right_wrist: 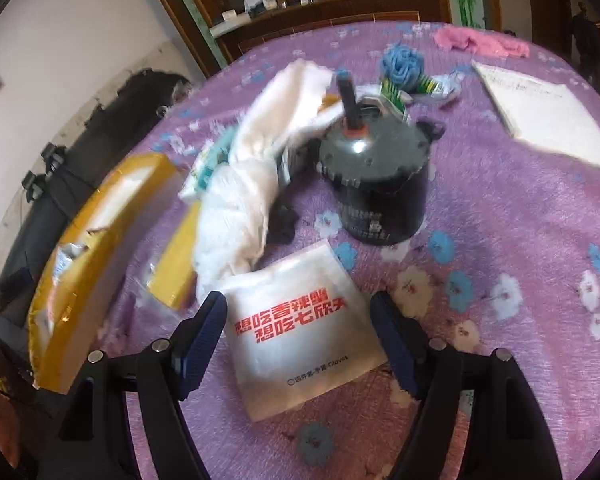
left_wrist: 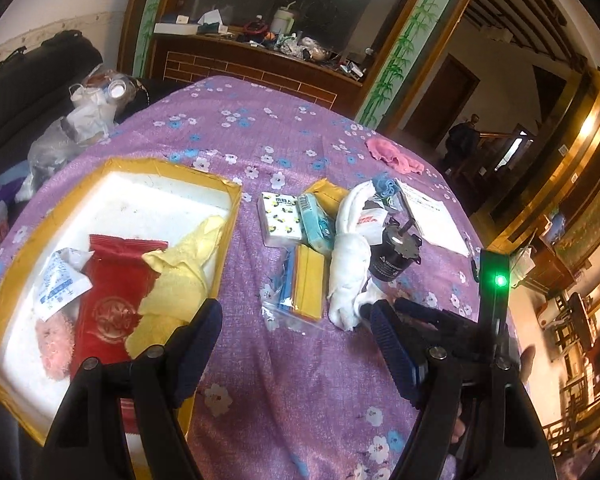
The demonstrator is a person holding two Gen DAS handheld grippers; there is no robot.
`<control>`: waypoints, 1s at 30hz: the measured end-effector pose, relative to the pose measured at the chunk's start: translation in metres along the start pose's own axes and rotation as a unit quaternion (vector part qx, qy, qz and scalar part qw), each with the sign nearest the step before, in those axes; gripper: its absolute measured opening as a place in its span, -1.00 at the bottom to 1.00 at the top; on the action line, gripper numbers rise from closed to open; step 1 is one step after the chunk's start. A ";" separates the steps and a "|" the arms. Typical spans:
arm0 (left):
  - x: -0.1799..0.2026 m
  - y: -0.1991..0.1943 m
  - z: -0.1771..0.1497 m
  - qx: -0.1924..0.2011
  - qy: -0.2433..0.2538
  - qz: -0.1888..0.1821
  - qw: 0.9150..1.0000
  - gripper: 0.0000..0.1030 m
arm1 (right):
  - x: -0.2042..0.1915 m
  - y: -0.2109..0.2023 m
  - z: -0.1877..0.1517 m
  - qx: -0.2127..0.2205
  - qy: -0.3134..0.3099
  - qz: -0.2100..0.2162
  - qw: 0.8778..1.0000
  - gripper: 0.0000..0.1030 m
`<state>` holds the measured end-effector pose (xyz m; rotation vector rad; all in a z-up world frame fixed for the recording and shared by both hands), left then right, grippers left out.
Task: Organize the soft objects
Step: 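Grasp the white towel with the left gripper, then carry the white towel to the foam box while the right grasps the red-text paper bag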
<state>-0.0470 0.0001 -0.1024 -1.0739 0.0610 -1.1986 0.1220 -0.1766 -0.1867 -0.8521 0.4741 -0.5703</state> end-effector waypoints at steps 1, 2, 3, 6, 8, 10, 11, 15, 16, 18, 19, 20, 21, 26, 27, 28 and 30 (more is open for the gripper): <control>0.001 0.003 0.000 -0.004 0.000 -0.001 1.000 0.54 | -0.005 0.000 -0.002 -0.003 -0.017 -0.013 1.000 0.43; 0.005 0.008 0.000 -0.010 0.003 -0.002 1.000 0.54 | -0.008 -0.002 -0.005 -0.002 -0.022 -0.018 1.000 0.41; 0.009 0.013 0.001 -0.014 0.007 -0.003 1.000 0.54 | -0.010 -0.003 -0.007 0.000 -0.027 -0.021 0.999 0.31; 0.027 0.032 0.003 -0.026 0.033 0.000 0.999 0.54 | -0.012 -0.008 -0.011 0.007 -0.034 -0.018 0.999 0.05; 0.042 0.051 0.005 -0.034 0.053 0.007 0.998 0.54 | -0.013 -0.009 -0.012 0.013 -0.033 -0.005 0.999 -0.06; 0.058 0.075 0.008 -0.049 0.070 0.009 0.996 0.54 | -0.015 -0.011 -0.011 0.021 -0.035 0.008 0.999 -0.44; 0.064 0.086 0.010 -0.056 0.075 0.008 0.996 0.54 | -0.016 -0.012 -0.011 0.027 -0.034 0.031 0.999 -0.62; 0.081 0.139 0.012 -0.095 0.091 0.037 0.991 0.33 | -0.012 -0.012 -0.011 0.027 -0.024 0.040 0.999 -0.71; 0.083 0.148 0.012 -0.103 0.085 0.035 0.990 0.22 | -0.011 -0.012 -0.011 0.028 -0.022 0.042 0.998 -0.71; 0.080 0.163 0.013 -0.113 0.074 0.057 0.989 -0.25 | -0.009 -0.012 -0.010 0.028 -0.017 0.049 0.998 -0.71; 0.078 0.163 0.015 -0.108 0.068 0.060 0.990 -0.27 | -0.008 -0.013 -0.010 0.030 -0.014 0.050 0.998 -0.70; 0.076 0.162 0.017 -0.109 0.059 0.056 0.991 -0.32 | -0.006 -0.013 -0.010 0.032 -0.011 0.049 0.998 -0.69; 0.072 0.157 0.017 -0.109 0.047 0.052 0.992 -0.33 | -0.005 -0.015 -0.010 0.034 -0.008 0.049 0.998 -0.67; 0.058 0.088 0.021 -0.066 0.014 -0.004 0.998 -0.33 | 0.005 -0.030 -0.005 0.074 0.017 0.038 0.996 0.44; 0.054 0.078 0.021 -0.061 0.010 -0.013 0.998 -0.33 | 0.005 -0.028 -0.004 0.071 0.020 0.037 0.997 0.47; 0.049 0.064 0.022 -0.054 0.004 -0.019 0.998 -0.33 | 0.006 -0.024 -0.005 0.061 0.020 0.033 0.997 0.47; 0.035 0.038 0.022 -0.034 -0.014 -0.029 0.999 -0.33 | 0.003 -0.009 -0.008 0.022 0.010 0.017 1.000 0.49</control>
Point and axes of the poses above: each gripper's, at about its wrist camera, not at the fingertips, and y roughly the way its jaws point, x to its right, z to its top, the point moved 4 cm from there along y, roughly the way its jaws point, and after that the axes turned 10 degrees about -y, right-handed, at the moved point
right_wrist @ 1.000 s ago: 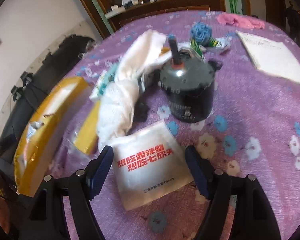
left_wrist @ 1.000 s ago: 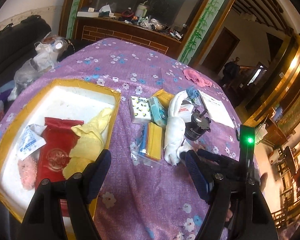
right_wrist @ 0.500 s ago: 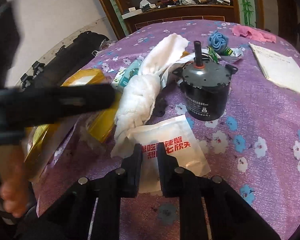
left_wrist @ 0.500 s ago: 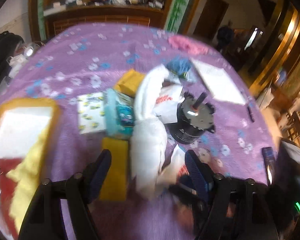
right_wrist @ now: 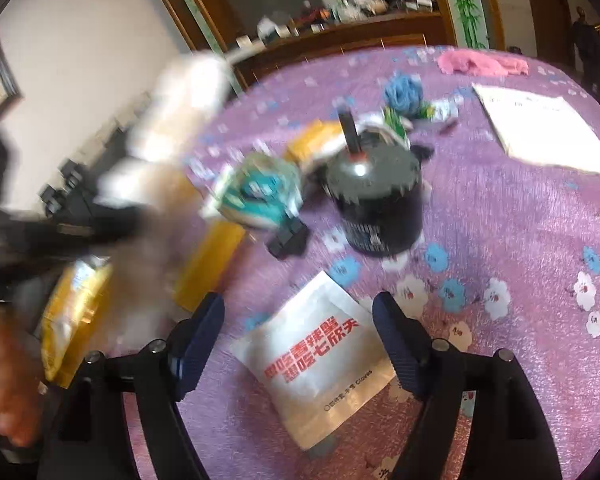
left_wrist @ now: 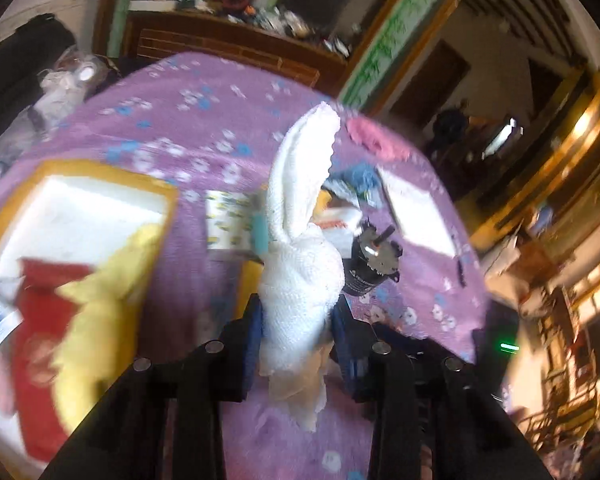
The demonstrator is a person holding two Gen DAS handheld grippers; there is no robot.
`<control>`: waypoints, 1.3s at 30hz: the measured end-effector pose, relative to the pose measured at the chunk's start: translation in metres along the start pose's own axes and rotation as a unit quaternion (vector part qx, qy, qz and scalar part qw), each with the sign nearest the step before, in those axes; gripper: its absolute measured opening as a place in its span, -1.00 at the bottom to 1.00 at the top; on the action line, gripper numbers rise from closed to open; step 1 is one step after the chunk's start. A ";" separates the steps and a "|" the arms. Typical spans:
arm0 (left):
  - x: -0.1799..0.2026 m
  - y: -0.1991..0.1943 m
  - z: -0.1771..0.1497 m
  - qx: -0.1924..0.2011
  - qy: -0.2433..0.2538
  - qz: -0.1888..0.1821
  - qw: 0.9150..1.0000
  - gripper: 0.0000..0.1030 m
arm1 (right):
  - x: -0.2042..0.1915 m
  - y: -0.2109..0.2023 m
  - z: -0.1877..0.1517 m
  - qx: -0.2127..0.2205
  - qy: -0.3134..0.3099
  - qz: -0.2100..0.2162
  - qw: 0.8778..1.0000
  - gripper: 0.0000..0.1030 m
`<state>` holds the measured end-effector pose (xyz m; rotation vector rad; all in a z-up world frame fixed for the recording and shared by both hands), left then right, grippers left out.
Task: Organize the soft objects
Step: 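Carry the white towel to the foam box while the right grasps the red-text paper bag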
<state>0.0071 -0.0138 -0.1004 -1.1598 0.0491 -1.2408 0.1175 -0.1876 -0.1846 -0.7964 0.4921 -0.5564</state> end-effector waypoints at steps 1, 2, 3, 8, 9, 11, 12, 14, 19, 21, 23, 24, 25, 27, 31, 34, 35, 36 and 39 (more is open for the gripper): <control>-0.006 -0.011 -0.001 0.007 -0.006 -0.003 1.000 -0.33 | -0.001 0.000 0.000 0.002 -0.005 -0.002 1.000 0.48; -0.014 -0.022 -0.001 0.016 -0.015 -0.006 1.000 -0.33 | -0.004 -0.001 0.000 0.002 -0.009 0.004 1.000 0.48; -0.022 -0.033 -0.002 0.025 -0.025 -0.006 0.999 -0.33 | -0.003 -0.004 -0.002 -0.005 -0.002 -0.005 1.000 0.48; -0.066 -0.073 -0.007 0.066 -0.050 0.008 0.997 -0.33 | 0.010 -0.029 -0.013 -0.026 0.064 -0.028 0.997 0.48; -0.075 -0.078 -0.008 0.069 -0.059 0.004 0.996 -0.33 | 0.007 -0.029 -0.015 -0.033 0.060 -0.038 0.997 0.48; -0.091 -0.083 -0.009 0.071 -0.073 0.001 0.995 -0.33 | 0.003 -0.023 -0.021 -0.055 0.068 -0.041 0.995 0.48; -0.097 -0.086 -0.010 0.074 -0.079 0.000 0.994 -0.33 | 0.000 -0.021 -0.022 -0.052 0.074 -0.047 0.995 0.49; -0.105 -0.090 -0.011 0.078 -0.086 -0.004 0.993 -0.33 | -0.008 -0.014 -0.019 -0.055 0.066 -0.075 0.993 0.49; -0.128 -0.111 -0.006 0.106 -0.097 -0.003 0.990 -0.33 | -0.024 0.007 -0.001 -0.054 0.075 -0.114 0.989 0.49; -0.141 -0.117 -0.005 0.111 -0.109 0.003 0.988 -0.33 | -0.022 0.010 0.002 -0.049 0.084 -0.121 0.988 0.52; -0.151 -0.120 -0.005 0.115 -0.114 0.009 0.987 -0.33 | -0.020 0.011 0.006 -0.047 0.097 -0.121 0.987 0.57; -0.157 -0.122 -0.005 0.118 -0.118 0.012 0.986 -0.33 | -0.019 0.012 0.008 -0.046 0.103 -0.120 0.986 0.63; -0.163 -0.123 -0.005 0.119 -0.122 0.013 0.985 -0.33 | -0.022 0.013 0.008 -0.046 0.106 -0.121 0.986 0.67; -0.170 -0.122 -0.005 0.118 -0.128 0.013 0.985 -0.33 | -0.024 0.017 0.011 -0.047 0.105 -0.132 0.985 0.69; -0.179 -0.118 -0.003 0.116 -0.137 0.013 0.984 -0.33 | -0.028 0.025 0.015 -0.059 0.098 -0.169 0.979 0.62; -0.181 -0.115 -0.001 0.112 -0.131 0.021 0.985 -0.33 | -0.038 0.029 0.015 -0.068 0.061 -0.217 0.972 0.28; -0.182 -0.114 0.000 0.110 -0.132 0.022 0.985 -0.33 | -0.041 0.028 0.015 -0.064 0.055 -0.215 0.973 0.18; -0.182 -0.113 0.000 0.108 -0.133 0.021 0.985 -0.33 | -0.044 0.027 0.014 -0.062 0.051 -0.213 0.974 -0.02; -0.184 -0.110 0.003 0.105 -0.136 0.022 0.985 -0.33 | -0.048 0.022 0.010 -0.051 0.039 -0.204 0.977 -0.61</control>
Point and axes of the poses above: each gripper's, at about its wrist camera, not at the fingertips, and y roughly the way its jaws point, x to its right, z to its top, the point moved 4 cm from there along y, roughly the way its jaws point, and after that the axes turned 10 degrees about -y, right-handed, at the moved point
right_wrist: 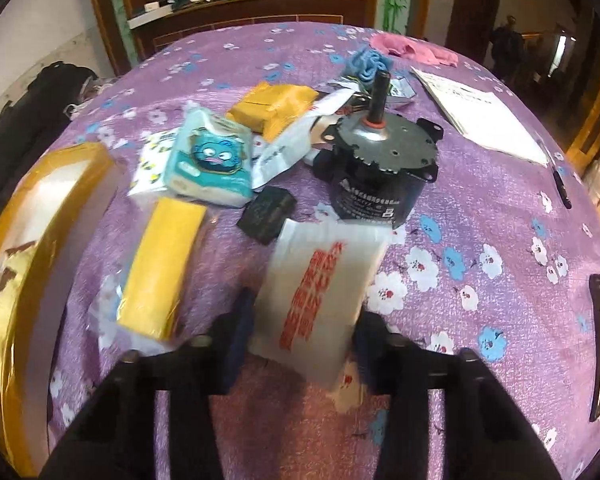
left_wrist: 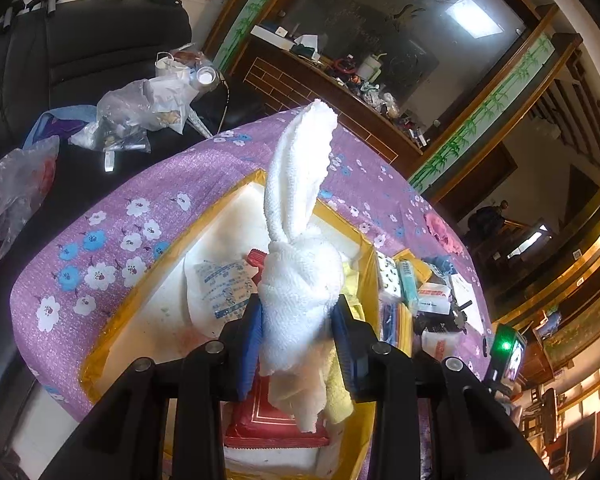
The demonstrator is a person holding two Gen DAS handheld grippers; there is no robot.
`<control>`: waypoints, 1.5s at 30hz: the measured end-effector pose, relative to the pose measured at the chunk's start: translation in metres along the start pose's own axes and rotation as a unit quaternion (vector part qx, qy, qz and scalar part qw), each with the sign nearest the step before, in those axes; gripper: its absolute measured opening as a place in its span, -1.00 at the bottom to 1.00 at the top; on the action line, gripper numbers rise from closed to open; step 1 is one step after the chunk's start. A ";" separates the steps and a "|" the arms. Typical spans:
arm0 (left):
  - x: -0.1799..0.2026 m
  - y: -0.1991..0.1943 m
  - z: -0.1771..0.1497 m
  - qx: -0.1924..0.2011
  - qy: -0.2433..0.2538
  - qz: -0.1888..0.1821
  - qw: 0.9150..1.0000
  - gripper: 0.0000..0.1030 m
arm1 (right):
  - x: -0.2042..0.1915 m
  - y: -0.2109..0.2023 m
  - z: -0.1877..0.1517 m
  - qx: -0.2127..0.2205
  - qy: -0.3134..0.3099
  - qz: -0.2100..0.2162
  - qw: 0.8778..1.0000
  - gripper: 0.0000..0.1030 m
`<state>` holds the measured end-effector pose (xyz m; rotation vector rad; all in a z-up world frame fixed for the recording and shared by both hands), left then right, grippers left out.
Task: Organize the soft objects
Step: 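Carry the white towel to the foam box while the right grasps the red-text paper bag, then release the white towel and paper bag into the foam box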
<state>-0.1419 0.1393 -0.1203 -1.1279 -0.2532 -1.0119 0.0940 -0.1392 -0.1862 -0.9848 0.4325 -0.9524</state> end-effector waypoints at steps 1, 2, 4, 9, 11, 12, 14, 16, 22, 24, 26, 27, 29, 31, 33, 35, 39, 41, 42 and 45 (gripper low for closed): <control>-0.001 0.001 0.001 0.000 -0.002 0.000 1.000 -0.33 | 0.002 0.000 0.000 0.001 -0.002 -0.004 1.000 -0.75; 0.000 0.003 0.002 0.000 -0.004 0.000 1.000 -0.33 | 0.004 -0.001 -0.001 0.003 0.000 0.005 1.000 -0.76; 0.000 0.006 0.001 -0.005 -0.006 0.001 1.000 -0.33 | 0.011 -0.003 -0.001 0.008 0.011 0.029 0.999 -0.80; 0.004 0.009 -0.002 -0.008 -0.004 0.007 1.000 -0.33 | 0.023 -0.021 -0.005 0.036 0.034 0.094 0.994 -0.84; 0.006 0.008 -0.001 -0.006 -0.003 0.008 1.000 -0.33 | 0.022 -0.035 -0.007 0.051 0.025 0.097 0.994 -0.84; 0.007 0.008 -0.001 -0.005 -0.001 0.008 1.000 -0.33 | 0.019 -0.046 -0.008 0.066 0.019 0.108 0.992 -0.84; 0.010 0.010 0.000 -0.005 0.003 0.012 1.000 -0.33 | 0.011 -0.065 -0.005 0.096 0.005 0.144 0.985 -0.84; 0.013 0.014 0.004 -0.008 0.007 0.017 1.000 -0.32 | -0.004 -0.085 0.001 0.126 -0.023 0.173 0.977 -0.84; 0.018 0.036 0.027 -0.015 0.038 0.043 0.998 -0.32 | -0.083 -0.095 0.041 0.145 -0.131 0.236 0.952 -0.83; 0.014 0.046 0.037 -0.021 0.033 0.049 0.998 -0.32 | -0.111 -0.081 0.057 0.136 -0.156 0.249 0.946 -0.83; 0.010 0.056 0.046 -0.025 0.032 0.054 0.998 -0.32 | -0.135 -0.067 0.068 0.124 -0.175 0.255 0.943 -0.83; 0.007 0.060 0.051 -0.024 0.031 0.060 0.997 -0.32 | -0.149 -0.056 0.074 0.110 -0.182 0.257 0.943 -0.83; 0.004 0.069 0.056 -0.028 0.033 0.069 0.997 -0.32 | -0.168 -0.041 0.081 0.089 -0.193 0.273 0.938 -0.83; 0.001 0.078 0.058 -0.038 0.038 0.075 0.996 -0.32 | -0.180 -0.033 0.082 0.079 -0.198 0.278 0.937 -0.82; -0.002 0.086 0.057 -0.041 0.043 0.086 0.995 -0.29 | -0.189 -0.023 0.081 0.062 -0.209 0.291 0.932 -0.80; -0.004 0.089 0.056 -0.040 0.044 0.090 0.994 -0.25 | -0.190 -0.016 0.079 0.055 -0.215 0.296 0.929 -0.75; -0.009 0.085 0.055 -0.032 0.029 0.081 0.996 0.13 | -0.187 -0.018 0.075 0.051 -0.221 0.301 0.926 0.02; -0.010 0.078 0.055 -0.021 0.022 0.074 0.997 0.23 | -0.183 -0.026 0.072 0.044 -0.212 0.335 0.917 0.23; -0.010 0.075 0.055 -0.017 0.019 0.069 0.997 0.26 | -0.183 -0.029 0.071 0.038 -0.210 0.350 0.912 0.23; -0.008 0.063 0.055 -0.012 0.008 0.055 0.998 0.30 | -0.178 -0.041 0.062 0.009 -0.210 0.397 0.893 0.24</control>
Point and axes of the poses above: each gripper's, at about its wrist camera, not at the fingertips, and y roughly the way its jaws point, x to its right, z to its top, the point moved 4 cm from there along y, roughly the way its jaws point, and after that the axes turned 10 degrees about -y, right-handed, at the moved point
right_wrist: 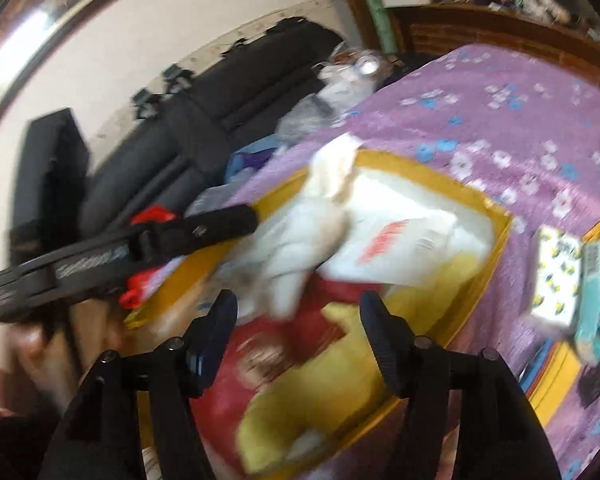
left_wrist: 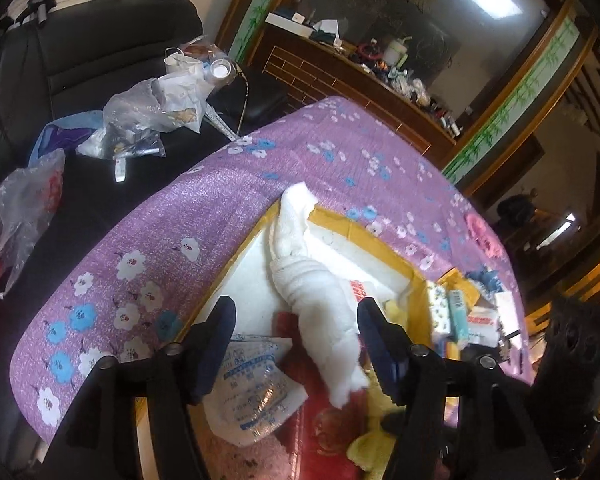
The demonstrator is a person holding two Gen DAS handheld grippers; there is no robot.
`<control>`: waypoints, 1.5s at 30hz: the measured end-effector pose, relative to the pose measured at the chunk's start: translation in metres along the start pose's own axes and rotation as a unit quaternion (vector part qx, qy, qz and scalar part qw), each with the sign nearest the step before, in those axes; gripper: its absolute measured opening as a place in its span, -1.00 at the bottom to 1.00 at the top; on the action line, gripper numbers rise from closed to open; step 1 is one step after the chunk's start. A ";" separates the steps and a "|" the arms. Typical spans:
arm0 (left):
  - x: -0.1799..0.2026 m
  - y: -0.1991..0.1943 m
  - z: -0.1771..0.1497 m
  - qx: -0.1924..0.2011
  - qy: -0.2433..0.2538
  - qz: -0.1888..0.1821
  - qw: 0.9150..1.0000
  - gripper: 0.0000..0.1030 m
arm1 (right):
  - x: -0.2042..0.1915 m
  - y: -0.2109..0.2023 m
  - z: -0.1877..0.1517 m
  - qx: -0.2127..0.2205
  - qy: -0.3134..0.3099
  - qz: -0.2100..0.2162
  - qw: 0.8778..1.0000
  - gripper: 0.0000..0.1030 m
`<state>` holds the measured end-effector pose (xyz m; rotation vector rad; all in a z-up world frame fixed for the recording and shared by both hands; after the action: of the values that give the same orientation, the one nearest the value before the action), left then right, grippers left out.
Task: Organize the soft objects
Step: 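Release the white towel and paper bag into the foam box, then grasp the yellow sponge in its plastic bag with the left gripper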
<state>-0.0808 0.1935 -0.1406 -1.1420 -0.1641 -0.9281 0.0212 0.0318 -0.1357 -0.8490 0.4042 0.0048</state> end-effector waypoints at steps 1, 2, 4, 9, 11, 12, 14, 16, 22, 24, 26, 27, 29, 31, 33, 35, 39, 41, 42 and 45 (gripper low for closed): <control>0.001 -0.003 0.000 0.001 -0.001 -0.001 1.000 0.30 | -0.004 -0.003 -0.003 -0.004 0.001 0.015 1.000 0.24; 0.002 -0.006 -0.001 0.002 -0.001 -0.001 1.000 0.30 | -0.008 -0.005 -0.008 -0.008 0.004 0.036 0.999 0.24; 0.004 -0.011 -0.003 0.004 -0.001 -0.002 1.000 0.30 | -0.015 -0.011 -0.015 -0.009 0.000 0.042 0.999 0.24; 0.018 -0.026 -0.022 0.005 0.011 -0.004 1.000 0.30 | -0.022 -0.034 -0.035 0.020 -0.003 0.007 1.000 0.24; 0.023 -0.030 -0.032 0.001 0.014 -0.005 1.000 0.30 | -0.016 -0.045 -0.044 0.032 0.002 -0.022 0.999 0.24; 0.028 -0.031 -0.038 -0.003 0.019 -0.006 1.000 0.30 | -0.010 -0.053 -0.052 0.040 0.009 -0.045 0.998 0.24; 0.039 -0.031 -0.052 -0.009 0.033 -0.005 0.999 0.30 | -0.001 -0.063 -0.061 0.049 0.025 -0.064 0.996 0.24; 0.052 -0.030 -0.067 -0.016 0.046 -0.003 0.999 0.30 | 0.012 -0.076 -0.075 0.059 0.043 -0.088 0.993 0.30; 0.102 -0.025 -0.109 -0.038 0.099 -0.009 0.994 0.30 | 0.065 -0.121 -0.120 0.090 0.119 -0.168 0.974 0.32; 0.117 -0.020 -0.121 -0.049 0.118 -0.007 0.992 0.30 | 0.078 -0.132 -0.130 0.102 0.133 -0.177 0.970 0.32; 0.127 -0.014 -0.129 -0.060 0.129 -0.005 0.990 0.30 | 0.093 -0.137 -0.137 0.108 0.151 -0.181 0.966 0.32; 0.132 -0.010 -0.132 -0.068 0.132 -0.007 0.989 0.30 | 0.100 -0.137 -0.139 0.107 0.158 -0.184 0.964 0.31; 0.143 -0.001 -0.138 -0.085 0.138 -0.011 0.987 0.30 | 0.108 -0.134 -0.142 0.111 0.163 -0.180 0.964 0.31; 0.155 0.008 -0.143 -0.095 0.153 -0.012 0.984 0.30 | 0.113 -0.129 -0.145 0.115 0.171 -0.159 0.966 0.31; 0.167 0.021 -0.147 -0.102 0.174 -0.006 0.979 0.30 | 0.119 -0.128 -0.146 0.114 0.182 -0.161 0.963 0.31; 0.176 0.037 -0.147 -0.110 0.193 0.012 0.975 0.30 | 0.120 -0.131 -0.147 0.117 0.182 -0.180 0.960 0.31; 0.195 0.074 -0.151 -0.127 0.223 0.023 0.966 0.27 | 0.124 -0.130 -0.152 0.111 0.191 -0.187 0.957 0.21; 0.201 0.093 -0.151 -0.132 0.230 0.029 0.964 0.25 | 0.135 -0.132 -0.157 0.103 0.211 -0.211 0.949 0.14; 0.202 0.103 -0.151 -0.133 0.237 0.042 0.961 0.08 | 0.137 -0.133 -0.157 0.106 0.219 -0.203 0.949 0.14; 0.196 0.119 -0.153 -0.132 0.243 0.079 0.958 -0.18 | 0.144 -0.135 -0.160 0.120 0.243 -0.161 0.949 0.14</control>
<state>0.0761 -0.0284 -0.1847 -1.1155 0.4593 -1.0796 0.1206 -0.1975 -0.1819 -0.6606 0.7068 -0.5571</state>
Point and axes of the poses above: each gripper's, at about its wrist camera, not at the fingertips, and y roughly the way its jaws point, x to its right, z to its top, the point moved 4 cm from there along y, roughly the way its jaws point, and after that the axes turned 10 degrees about -y, right-handed, at the moved point
